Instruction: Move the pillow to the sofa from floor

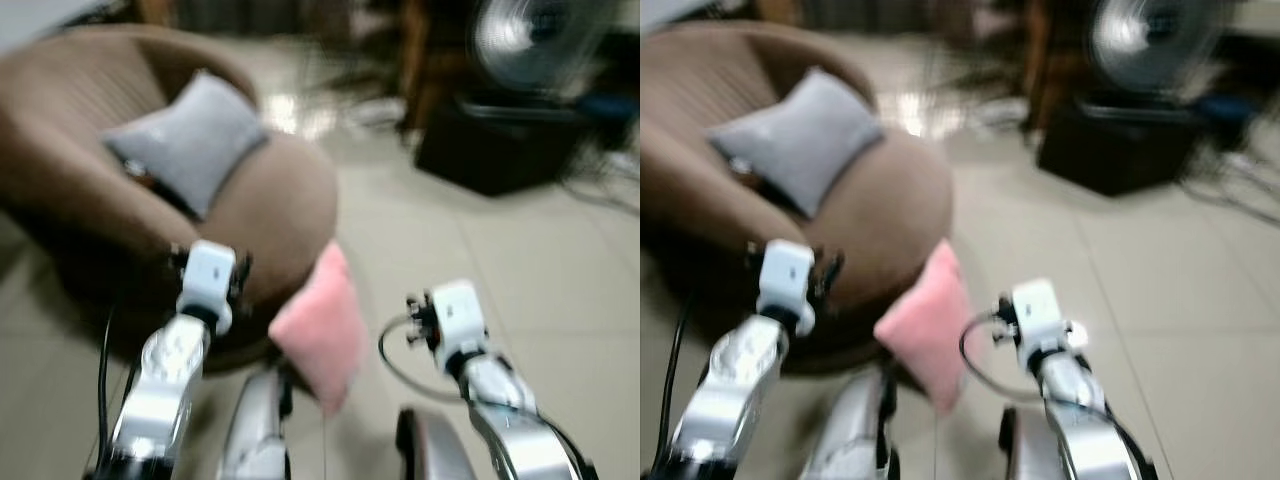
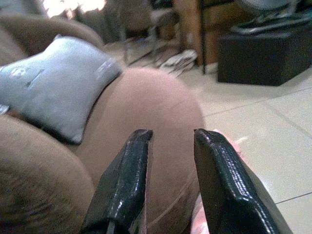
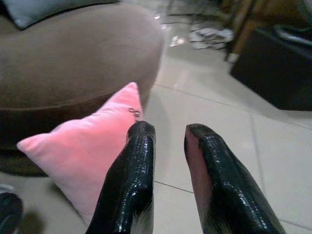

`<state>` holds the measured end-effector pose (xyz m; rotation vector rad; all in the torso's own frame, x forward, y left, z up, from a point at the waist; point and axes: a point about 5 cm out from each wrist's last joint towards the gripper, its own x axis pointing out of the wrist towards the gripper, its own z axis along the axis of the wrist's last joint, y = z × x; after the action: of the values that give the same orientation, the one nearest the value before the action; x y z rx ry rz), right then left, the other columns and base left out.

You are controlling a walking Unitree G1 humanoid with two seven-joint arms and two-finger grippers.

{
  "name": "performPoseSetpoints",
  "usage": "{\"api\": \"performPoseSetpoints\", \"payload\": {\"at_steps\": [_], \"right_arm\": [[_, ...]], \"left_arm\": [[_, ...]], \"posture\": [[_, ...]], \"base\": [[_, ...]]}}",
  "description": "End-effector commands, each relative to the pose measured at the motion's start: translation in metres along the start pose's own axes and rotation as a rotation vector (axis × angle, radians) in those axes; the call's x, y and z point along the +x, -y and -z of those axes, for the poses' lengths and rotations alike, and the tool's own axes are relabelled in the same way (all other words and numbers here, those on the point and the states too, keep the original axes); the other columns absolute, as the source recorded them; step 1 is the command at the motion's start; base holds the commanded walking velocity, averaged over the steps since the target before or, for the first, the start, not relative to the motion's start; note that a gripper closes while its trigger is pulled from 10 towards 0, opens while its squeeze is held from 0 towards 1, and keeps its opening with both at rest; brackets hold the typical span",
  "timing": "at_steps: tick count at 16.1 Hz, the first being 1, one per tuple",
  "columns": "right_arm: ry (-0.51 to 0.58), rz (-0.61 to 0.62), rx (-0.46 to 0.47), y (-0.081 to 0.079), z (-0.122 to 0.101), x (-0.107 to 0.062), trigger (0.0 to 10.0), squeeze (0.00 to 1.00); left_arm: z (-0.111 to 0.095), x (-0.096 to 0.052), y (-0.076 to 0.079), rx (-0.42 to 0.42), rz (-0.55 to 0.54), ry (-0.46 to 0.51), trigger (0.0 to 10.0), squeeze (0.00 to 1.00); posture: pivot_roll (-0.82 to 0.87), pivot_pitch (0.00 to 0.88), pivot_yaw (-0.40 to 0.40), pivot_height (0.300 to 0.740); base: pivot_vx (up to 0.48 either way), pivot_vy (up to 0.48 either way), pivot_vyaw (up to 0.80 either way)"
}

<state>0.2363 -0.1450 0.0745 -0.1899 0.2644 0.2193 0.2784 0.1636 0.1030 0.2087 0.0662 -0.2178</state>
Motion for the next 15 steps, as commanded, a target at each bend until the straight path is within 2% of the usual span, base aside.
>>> {"api": "performPoseSetpoints", "payload": {"at_steps": [1,2,3,4,7,14,15], "right_arm": [[0.022,0.01,0.007,0.004,-0.003,0.001,10.0,0.0],[0.059,0.014,0.058,0.005,-0.003,0.001,10.0,0.0],[0.05,-0.001,0.004,0.005,0.003,0.0,10.0,0.15],[0.05,-0.014,-0.002,0.005,0.005,-0.002,10.0,1.0],[0.058,-0.017,0.028,0.003,0.008,-0.003,10.0,1.0],[0.057,-0.01,0.011,0.004,0.01,0.001,10.0,1.0],[0.055,-0.017,0.009,0.004,0.011,0.002,10.0,1.0]], "left_arm": [[-0.001,0.001,0.002,-0.002,0.006,0.007,10.0,0.0],[0.004,0.001,0.002,-0.064,0.01,-0.021,10.0,0.0],[0.009,0.001,0.002,-0.078,0.017,-0.043,10.0,0.25],[0.01,0.002,0.003,-0.086,0.027,-0.047,10.0,1.0],[0.012,0.003,0.003,-0.084,0.037,-0.047,10.0,1.0],[0.015,0.006,0.002,-0.093,0.029,-0.048,10.0,1.0],[0.015,0.006,0.001,-0.092,0.025,-0.048,10.0,1.0]], "posture": [[-0.04,0.048,0.037,0.586],[-0.04,0.045,0.039,0.586],[-0.04,0.046,0.038,0.586],[-0.04,0.045,0.038,0.586],[-0.04,0.046,0.038,0.586],[-0.04,0.046,0.04,0.586],[-0.04,0.046,0.04,0.586]], "base": [[0.0,0.0,0.0],[0.0,0.0,0.0],[0.0,0.0,0.0],[0.0,0.0,0.0],[0.084,0.0,0.0],[0.338,0.0,0.0],[0.352,0.0,-0.55]]}}
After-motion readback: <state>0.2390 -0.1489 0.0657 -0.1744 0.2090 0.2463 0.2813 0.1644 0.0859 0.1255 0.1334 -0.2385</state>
